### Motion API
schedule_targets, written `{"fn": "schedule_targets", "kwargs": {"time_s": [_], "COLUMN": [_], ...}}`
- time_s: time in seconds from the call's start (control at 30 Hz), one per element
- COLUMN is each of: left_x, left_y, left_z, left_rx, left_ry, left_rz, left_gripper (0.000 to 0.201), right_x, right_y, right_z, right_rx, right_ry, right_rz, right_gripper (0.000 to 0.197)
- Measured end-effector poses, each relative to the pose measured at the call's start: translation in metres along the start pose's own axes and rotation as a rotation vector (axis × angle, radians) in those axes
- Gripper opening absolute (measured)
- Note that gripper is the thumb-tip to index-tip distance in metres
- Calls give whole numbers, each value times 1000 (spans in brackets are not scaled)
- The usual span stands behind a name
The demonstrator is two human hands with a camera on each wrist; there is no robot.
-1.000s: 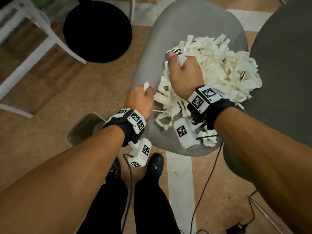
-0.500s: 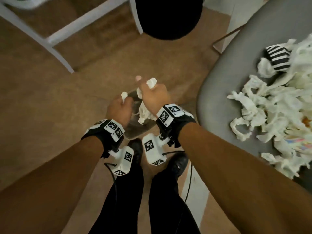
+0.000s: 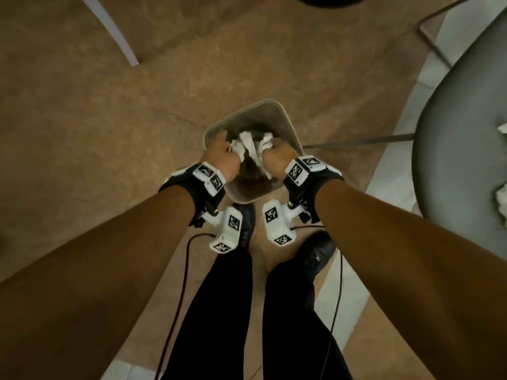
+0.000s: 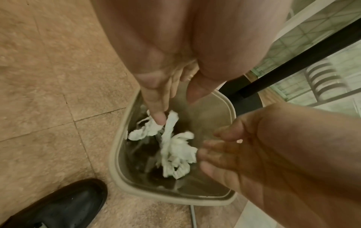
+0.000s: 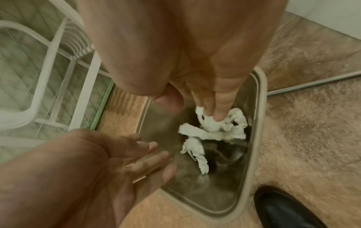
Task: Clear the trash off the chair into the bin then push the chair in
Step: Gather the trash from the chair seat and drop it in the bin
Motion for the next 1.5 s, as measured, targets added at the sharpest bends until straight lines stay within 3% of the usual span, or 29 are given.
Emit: {"fn": "schedule_targets", "kwargs": {"time_s": [0.1,0.17,0.27,0.43,0.57,0.63,0.8,0.93,1.0,1.1,1.23,1.3,1.37,1.5], "left_x": [17,44,98,214,298,330,387,393,378,361,368,373,378,383], "left_y": [1,1,-4,-44,-107,-149,-261,-338,-363,-379,-374,-367,-358,-340], "left_z": [0,7,27,61,89,103,145,171,176,176,180,179,173,167], "left_rx": [25,39,79,87,27,-36,-172,-391,-464,-466,-352,-308,-255,-225], "left_ry": [18,-18,-106,-362,-569,-666,-896,-979,-974,-955,-998,-1025,-1053,-1036], "left_rz": [54,-26,-157,-297,-431,-514,-640,-707,-821,-931,-844,-826,-895,-840], "left_gripper": [63,52,35,21,16,18,52,74,82,73,61,56,41,25], "right_x": [6,5,-3,-24,3,32,135,218,245,267,266,262,258,253], "right_y": [10,24,55,154,252,296,383,426,440,454,453,451,451,449], "right_z": [0,9,32,106,151,172,213,231,236,239,225,217,210,203], "right_rx": [-7,31,17,160,280,348,500,635,779,968,840,796,790,790], "right_ry": [33,44,90,231,293,293,249,203,193,201,198,169,124,125], "right_rz": [-72,-153,-215,-282,-336,-358,-385,-491,-470,-278,53,193,324,522], "right_gripper": [54,50,17,23,18,18,24,26,26,31,76,89,80,43]}}
Point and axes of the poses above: each hand's wrist, its own z-axis away from the middle knuckle, its own y-axis out of the back of the hand, x = y × z, the point moved 4 cm from there along -z, towards the middle knuckle, and after that the axes turned 7 degrees about -y, right-handed, at the moved point
